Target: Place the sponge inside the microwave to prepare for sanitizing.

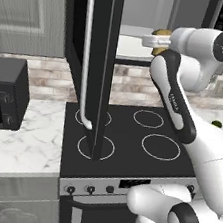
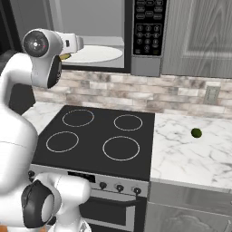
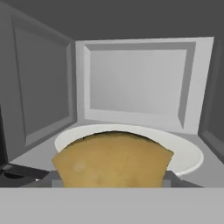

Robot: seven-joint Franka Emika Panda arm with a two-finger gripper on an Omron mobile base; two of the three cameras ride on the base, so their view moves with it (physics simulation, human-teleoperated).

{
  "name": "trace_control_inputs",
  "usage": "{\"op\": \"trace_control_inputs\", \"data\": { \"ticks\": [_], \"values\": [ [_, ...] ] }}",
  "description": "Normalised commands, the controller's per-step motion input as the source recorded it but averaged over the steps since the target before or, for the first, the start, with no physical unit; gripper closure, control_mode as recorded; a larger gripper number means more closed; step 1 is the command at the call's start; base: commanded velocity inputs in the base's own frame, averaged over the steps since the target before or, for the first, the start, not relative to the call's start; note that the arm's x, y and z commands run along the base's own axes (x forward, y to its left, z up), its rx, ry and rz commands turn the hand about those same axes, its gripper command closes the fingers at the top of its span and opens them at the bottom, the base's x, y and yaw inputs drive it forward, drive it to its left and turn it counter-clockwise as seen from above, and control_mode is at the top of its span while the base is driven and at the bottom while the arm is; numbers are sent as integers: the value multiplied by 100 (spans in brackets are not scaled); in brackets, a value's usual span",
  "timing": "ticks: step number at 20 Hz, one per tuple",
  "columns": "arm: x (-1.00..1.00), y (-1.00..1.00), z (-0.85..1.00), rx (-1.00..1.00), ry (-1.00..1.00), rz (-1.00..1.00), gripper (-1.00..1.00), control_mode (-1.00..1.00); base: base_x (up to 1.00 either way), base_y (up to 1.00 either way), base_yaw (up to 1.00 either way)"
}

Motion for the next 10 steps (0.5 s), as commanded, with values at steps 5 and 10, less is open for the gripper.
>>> {"op": "trace_control_inputs", "data": {
  "ticks": [5,10],
  "values": [
    [24,2,0,-2,5,4,100,-100,0,0,0],
    [18,6,-2,-6,4,4,100,-100,0,0,0]
  ]
}}
